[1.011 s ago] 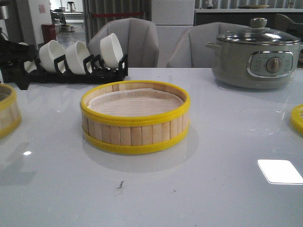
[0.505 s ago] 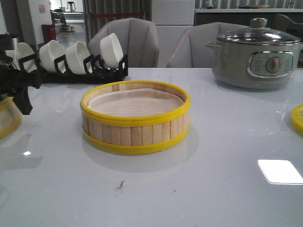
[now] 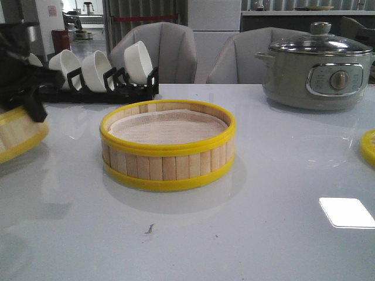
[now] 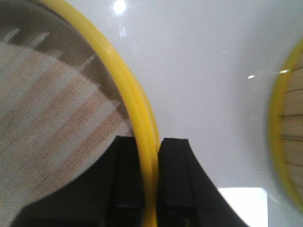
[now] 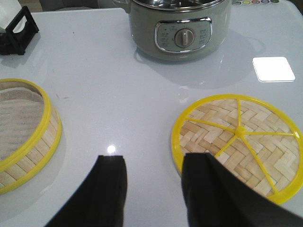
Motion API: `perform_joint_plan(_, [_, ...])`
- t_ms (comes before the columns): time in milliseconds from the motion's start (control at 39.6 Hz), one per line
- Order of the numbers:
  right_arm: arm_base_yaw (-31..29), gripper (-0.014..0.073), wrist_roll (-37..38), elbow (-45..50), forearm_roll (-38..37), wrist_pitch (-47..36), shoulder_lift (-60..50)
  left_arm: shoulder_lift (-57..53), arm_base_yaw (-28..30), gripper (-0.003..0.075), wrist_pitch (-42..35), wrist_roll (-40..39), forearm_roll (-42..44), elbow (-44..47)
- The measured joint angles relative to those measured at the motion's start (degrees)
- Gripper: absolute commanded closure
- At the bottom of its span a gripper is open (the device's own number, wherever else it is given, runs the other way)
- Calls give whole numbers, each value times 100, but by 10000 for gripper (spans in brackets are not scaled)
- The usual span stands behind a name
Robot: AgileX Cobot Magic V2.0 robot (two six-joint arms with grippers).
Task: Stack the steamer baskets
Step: 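Lift the basket with the left gripper and lower it onto the centre basket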
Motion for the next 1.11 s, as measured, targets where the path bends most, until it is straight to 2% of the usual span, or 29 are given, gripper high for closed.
perform_joint_plan(328, [0,199,0,0,12,0,0,-237,-1702,634,403,-10,-22,-1171])
perform_joint_plan(632, [0,199,0,0,22,8,0,-82,-3142,634,367,-19,333,-1298])
perform_joint_plan(783, [0,199,0,0,22,8,0,205,-3386,634,342,-19,468,-1298])
perform_joint_plan(1112, [0,200,0,0,22,8,0,535,-3408,634,5,-19,474,-1309])
